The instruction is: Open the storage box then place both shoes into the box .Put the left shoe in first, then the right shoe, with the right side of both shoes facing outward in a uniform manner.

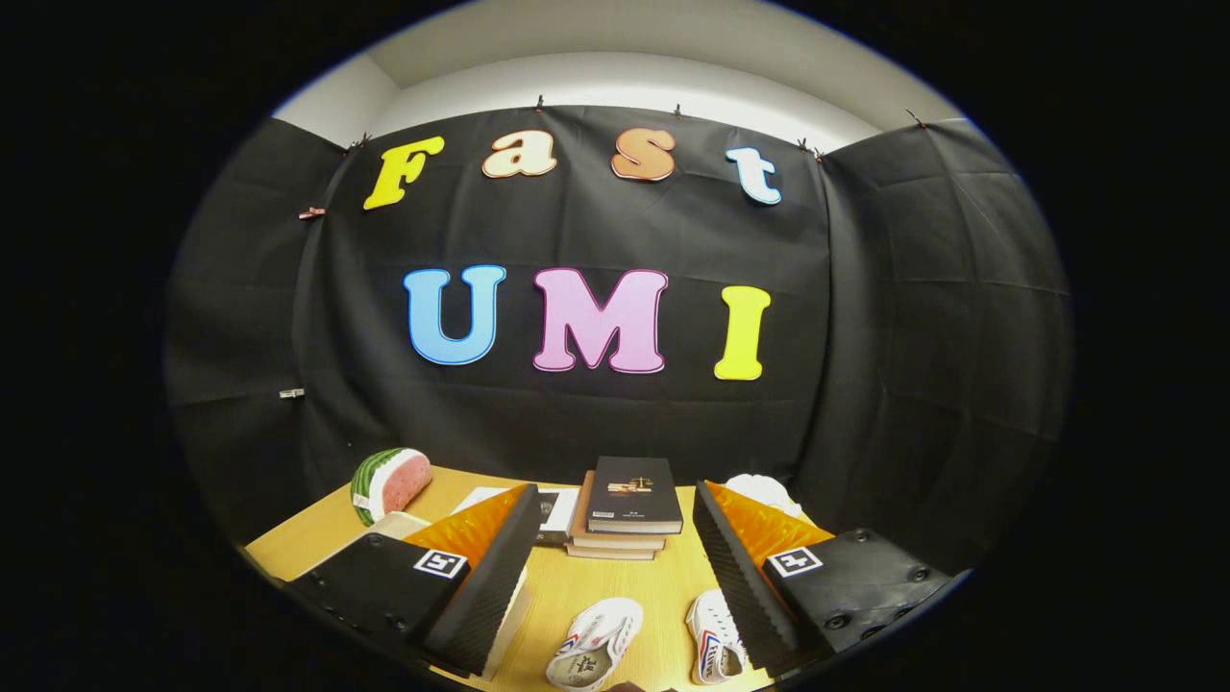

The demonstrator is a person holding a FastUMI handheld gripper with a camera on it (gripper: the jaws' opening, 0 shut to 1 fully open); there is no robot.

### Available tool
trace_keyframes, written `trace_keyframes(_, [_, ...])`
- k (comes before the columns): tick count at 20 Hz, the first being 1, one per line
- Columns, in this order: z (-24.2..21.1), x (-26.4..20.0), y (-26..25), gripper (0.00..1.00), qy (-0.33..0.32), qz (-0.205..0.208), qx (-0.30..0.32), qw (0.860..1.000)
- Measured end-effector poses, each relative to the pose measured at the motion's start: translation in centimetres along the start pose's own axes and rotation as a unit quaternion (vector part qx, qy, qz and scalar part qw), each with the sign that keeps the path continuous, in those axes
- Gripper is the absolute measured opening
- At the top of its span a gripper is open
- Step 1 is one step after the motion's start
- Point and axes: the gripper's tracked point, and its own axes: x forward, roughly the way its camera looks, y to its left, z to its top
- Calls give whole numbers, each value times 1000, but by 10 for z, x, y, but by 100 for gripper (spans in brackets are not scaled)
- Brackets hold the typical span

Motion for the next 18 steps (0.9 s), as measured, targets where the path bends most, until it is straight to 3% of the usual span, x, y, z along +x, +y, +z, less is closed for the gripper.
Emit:
trace_keyframes(10, [-29, 5, 10, 97, 37, 21, 4, 999])
trace_keyframes(15, [-57, 6, 33, 98, 93, 62, 13, 994])
trace_keyframes(18, [-79, 0, 54, 97, 145, 100, 46, 983])
